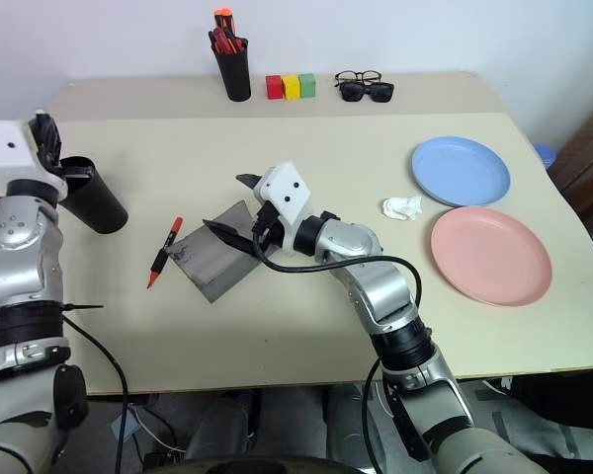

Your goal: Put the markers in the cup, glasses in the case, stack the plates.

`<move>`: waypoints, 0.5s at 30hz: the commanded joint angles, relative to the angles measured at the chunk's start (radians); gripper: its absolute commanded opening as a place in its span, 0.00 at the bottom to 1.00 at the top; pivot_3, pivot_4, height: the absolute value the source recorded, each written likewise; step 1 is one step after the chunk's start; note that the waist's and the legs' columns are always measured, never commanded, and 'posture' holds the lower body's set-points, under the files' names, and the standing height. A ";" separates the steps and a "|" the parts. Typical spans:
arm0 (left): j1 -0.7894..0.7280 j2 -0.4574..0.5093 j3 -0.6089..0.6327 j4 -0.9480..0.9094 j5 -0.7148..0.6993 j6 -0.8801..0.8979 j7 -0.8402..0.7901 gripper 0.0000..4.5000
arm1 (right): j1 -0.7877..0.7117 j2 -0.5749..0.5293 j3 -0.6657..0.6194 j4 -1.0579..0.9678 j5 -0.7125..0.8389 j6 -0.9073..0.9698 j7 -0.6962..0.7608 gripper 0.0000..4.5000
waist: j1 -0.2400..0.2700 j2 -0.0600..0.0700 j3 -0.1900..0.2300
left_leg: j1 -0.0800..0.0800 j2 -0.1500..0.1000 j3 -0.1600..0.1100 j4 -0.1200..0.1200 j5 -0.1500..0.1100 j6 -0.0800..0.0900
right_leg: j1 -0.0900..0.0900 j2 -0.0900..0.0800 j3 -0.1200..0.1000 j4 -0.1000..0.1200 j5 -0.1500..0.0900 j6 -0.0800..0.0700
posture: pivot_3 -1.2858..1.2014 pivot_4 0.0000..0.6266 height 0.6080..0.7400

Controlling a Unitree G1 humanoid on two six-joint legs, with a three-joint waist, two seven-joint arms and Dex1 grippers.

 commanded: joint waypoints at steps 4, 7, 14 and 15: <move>-0.002 -0.014 0.052 -0.087 -0.064 -0.012 0.013 0.30 | -0.003 0.002 -0.005 -0.050 0.008 -0.010 -0.001 1.00 | 0.000 0.000 0.000 | 0.000 0.000 0.000 0.000 0.000 0.000 | 0.000 0.000 0.000 0.000 0.000 0.000 | 0.52 0.24 1.00; 0.028 -0.019 0.065 -0.193 -0.123 0.044 -0.008 0.30 | 0.000 -0.003 -0.007 -0.053 0.008 -0.008 0.002 1.00 | -0.002 0.000 0.000 | 0.000 0.000 0.000 0.000 0.000 0.000 | 0.000 0.000 0.000 0.000 0.000 0.000 | 0.52 0.24 1.00; 0.276 0.100 -0.084 -0.621 -0.235 0.544 -0.150 0.49 | 0.004 -0.035 -0.027 -0.045 0.008 -0.012 0.007 1.00 | -0.004 0.001 0.000 | 0.000 0.000 0.000 0.000 0.000 0.000 | 0.000 0.000 0.000 0.001 0.000 0.000 | 0.52 0.24 1.00; 0.283 0.105 -0.085 -0.655 -0.243 0.645 -0.113 0.60 | 0.004 -0.039 -0.029 -0.043 0.009 -0.012 0.009 1.00 | -0.004 0.001 0.000 | 0.001 0.000 0.000 0.000 0.000 0.000 | 0.000 0.000 0.000 0.001 0.000 0.000 | 0.52 0.24 1.00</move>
